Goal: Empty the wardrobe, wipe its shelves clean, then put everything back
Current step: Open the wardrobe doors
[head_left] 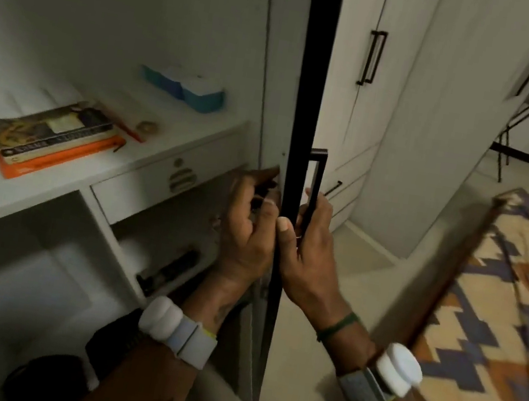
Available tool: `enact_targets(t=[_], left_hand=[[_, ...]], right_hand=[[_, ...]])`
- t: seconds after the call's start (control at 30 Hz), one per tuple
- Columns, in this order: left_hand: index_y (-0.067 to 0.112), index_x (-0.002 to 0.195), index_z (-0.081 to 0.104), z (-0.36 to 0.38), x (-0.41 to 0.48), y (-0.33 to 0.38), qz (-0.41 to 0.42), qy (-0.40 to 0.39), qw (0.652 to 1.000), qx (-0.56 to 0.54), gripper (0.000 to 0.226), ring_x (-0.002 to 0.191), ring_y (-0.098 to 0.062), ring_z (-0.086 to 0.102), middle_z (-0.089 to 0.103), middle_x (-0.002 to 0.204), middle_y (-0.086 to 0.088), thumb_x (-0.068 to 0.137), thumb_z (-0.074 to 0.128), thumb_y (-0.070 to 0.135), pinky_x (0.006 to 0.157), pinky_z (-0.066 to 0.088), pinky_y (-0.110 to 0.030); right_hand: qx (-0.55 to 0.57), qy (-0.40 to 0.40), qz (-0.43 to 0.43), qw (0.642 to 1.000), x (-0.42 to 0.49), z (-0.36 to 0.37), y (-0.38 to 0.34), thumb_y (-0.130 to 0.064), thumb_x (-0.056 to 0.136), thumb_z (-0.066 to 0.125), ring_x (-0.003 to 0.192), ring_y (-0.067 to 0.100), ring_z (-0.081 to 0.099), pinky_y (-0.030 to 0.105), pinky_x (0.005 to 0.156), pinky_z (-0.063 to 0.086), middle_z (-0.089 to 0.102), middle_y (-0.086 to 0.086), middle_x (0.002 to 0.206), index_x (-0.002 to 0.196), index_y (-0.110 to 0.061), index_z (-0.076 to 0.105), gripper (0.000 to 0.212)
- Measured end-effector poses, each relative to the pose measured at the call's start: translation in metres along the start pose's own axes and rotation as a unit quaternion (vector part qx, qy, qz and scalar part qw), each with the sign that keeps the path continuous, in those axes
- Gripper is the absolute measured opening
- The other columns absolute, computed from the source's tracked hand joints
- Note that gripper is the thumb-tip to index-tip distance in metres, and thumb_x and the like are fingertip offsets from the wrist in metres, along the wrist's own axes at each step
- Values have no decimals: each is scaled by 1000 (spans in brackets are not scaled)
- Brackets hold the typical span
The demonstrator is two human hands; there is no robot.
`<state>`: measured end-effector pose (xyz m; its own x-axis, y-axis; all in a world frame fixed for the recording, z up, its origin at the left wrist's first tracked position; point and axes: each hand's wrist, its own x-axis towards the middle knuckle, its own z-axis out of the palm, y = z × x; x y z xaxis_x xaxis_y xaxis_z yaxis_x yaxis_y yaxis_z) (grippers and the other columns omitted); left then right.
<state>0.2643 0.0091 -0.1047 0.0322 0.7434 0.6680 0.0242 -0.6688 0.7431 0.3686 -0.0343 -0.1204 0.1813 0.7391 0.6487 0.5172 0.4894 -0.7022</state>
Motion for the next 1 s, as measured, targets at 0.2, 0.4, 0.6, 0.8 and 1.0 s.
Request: enact_targets(t=[0.2,0.4,0.6,0.8,1.0], left_hand=[[32,154,33,106,-4,-20,25,-94,987,127,58,148,-12,30,27,161,2,103,46,9,116,39,-40],[41,159,9,190,2,-32,-5,-170,955,243,73,153,-14,14,1,169,10,103,50,23,115,30,-28],[44,158,3,270,18,-51,-65,-252,911,319,81,153,-22,14,-4,169,7,99,54,21,116,35,-42],[42,159,6,306,35,-71,-76,-299,882,355,82,154,-23,12,-2,169,3,97,53,17,118,30,-43],[36,161,10,315,47,-82,-90,-304,877,362,78,154,-22,13,1,169,5,98,52,17,119,28,-41]], right_hand=[[19,39,21,999,20,-87,67,-40,98,58,121,1,54,17,97,46,50,-12,129,148,-7,33,65],[67,30,81,994,58,-155,139,-23,103,55,130,7,54,27,108,45,54,-3,141,149,-11,35,51],[102,10,157,982,113,-219,204,-30,104,54,126,-6,52,14,102,43,55,-18,136,149,-21,39,48],[74,35,181,980,144,-229,254,-24,104,55,123,2,55,20,104,44,58,-11,133,148,-17,40,47],[34,72,195,978,141,-223,274,-26,105,51,123,10,56,28,106,45,58,-2,137,145,-15,42,42]])
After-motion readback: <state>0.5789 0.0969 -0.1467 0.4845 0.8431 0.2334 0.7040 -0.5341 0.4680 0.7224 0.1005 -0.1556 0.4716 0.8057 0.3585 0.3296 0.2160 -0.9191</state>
